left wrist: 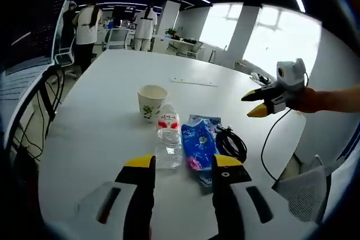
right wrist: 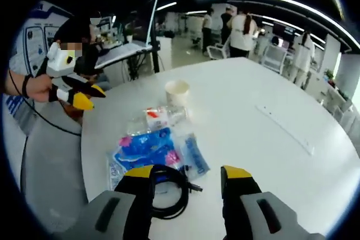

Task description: Arrange the tabletop items into an orderly group along one side of the table until the central work area is clear of visible clutter.

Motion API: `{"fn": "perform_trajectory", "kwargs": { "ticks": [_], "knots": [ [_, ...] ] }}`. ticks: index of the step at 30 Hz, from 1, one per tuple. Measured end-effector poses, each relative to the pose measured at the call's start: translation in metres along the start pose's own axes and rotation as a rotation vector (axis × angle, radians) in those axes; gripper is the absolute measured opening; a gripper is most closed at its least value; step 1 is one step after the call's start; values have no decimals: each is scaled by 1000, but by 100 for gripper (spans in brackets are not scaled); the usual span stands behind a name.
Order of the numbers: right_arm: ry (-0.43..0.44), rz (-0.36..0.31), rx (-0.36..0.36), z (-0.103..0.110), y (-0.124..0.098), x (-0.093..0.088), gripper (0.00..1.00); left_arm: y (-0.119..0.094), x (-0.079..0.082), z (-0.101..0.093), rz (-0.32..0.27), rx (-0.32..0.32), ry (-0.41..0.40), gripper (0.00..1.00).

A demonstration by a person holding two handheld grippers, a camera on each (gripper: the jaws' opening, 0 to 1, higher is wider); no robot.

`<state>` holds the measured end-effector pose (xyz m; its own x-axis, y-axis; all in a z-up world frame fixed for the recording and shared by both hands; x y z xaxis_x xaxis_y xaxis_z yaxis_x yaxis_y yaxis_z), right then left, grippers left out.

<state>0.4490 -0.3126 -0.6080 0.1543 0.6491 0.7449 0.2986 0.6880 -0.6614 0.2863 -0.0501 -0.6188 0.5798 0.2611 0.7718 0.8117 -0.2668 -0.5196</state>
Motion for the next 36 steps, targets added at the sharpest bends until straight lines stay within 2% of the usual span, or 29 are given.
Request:
{"fn": "perform_trajectory", "kwargs": {
  "ticks": [10, 16, 22, 26, 36],
  "knots": [
    [22, 2, -69, -20, -53, -26, 47, 18, 9, -4, 19, -7, 39, 38],
    [35, -8, -88, -21, -75, -33, 47, 35, 13, 0, 34, 13, 37, 38],
    [39, -8, -80, -12, -95, -44, 47, 49, 15, 8, 55, 59, 25, 40],
    [35, 2, -76, -8, -101, -50, 48, 58, 15, 10, 61, 69, 11, 40],
    [64, -6, -63, 13, -100, -59, 48, 86, 2, 15, 153, 101, 27, 42]
  ]
}}
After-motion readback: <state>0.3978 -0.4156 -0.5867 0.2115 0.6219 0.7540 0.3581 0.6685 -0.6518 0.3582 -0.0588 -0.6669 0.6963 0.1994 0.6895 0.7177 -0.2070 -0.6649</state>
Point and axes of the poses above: the point that each gripper's makers call its tool centre point, and the gripper's own axes: y roughly forward along the fingers, z roughly to its left, x roughly out of its top, the point moved 6 cm from there along -y, roughly backward along the fingers, and after that the axes turned 6 degrees about -y, right-handed, at the moved point
